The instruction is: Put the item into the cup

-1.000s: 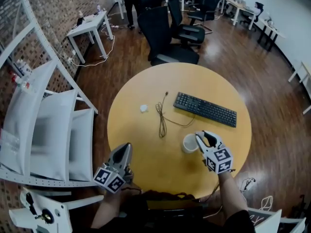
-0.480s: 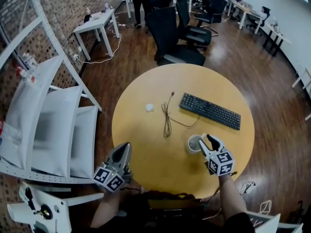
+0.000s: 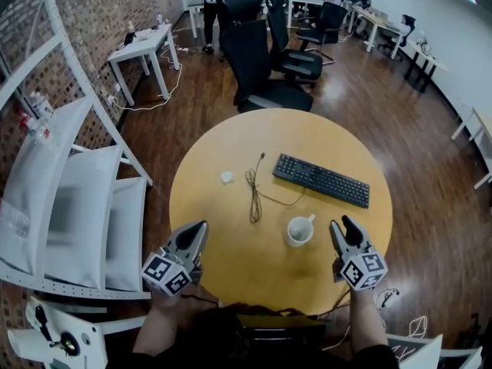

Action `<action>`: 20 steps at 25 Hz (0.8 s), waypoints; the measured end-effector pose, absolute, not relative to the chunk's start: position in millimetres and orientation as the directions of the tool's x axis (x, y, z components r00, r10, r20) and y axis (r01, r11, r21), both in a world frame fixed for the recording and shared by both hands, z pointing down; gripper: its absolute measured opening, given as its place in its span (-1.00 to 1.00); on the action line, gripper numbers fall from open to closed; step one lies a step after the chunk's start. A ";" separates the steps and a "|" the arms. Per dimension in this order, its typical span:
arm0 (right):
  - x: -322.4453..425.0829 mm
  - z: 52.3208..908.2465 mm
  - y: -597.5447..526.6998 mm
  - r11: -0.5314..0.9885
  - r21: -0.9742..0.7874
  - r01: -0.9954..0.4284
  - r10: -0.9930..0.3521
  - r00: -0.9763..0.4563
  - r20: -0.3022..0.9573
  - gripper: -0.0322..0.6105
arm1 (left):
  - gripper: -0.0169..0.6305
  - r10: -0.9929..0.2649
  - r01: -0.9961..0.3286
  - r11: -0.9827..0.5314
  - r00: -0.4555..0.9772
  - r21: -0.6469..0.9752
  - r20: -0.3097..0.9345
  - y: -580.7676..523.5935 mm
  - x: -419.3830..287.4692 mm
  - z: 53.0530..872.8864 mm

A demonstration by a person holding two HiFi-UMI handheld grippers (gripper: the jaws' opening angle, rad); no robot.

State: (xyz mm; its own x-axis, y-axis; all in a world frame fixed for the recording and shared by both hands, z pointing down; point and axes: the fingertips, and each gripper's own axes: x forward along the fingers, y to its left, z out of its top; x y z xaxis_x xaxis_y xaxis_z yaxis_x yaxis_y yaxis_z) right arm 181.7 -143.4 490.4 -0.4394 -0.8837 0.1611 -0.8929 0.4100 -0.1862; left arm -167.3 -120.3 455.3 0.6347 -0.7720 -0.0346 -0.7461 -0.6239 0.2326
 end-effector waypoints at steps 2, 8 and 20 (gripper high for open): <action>199.1 479.7 -132.5 0.374 -0.197 -0.906 -0.909 -0.400 0.116 -0.38 | -0.95 -0.766 -0.741 -0.633 0.641 0.226 -0.044 -127.1 -168.0 453.7; 261.4 461.7 -77.6 0.176 -0.295 -0.939 -0.982 -0.189 0.017 -0.66 | -0.95 -0.783 -0.732 -0.611 0.614 0.302 -0.099 -133.7 -162.5 455.6; 287.5 490.4 -38.0 0.023 -0.339 -0.941 -0.998 -0.043 0.051 -0.87 | -0.95 -0.736 -0.709 -0.665 0.675 0.233 -0.049 -136.9 -147.3 459.5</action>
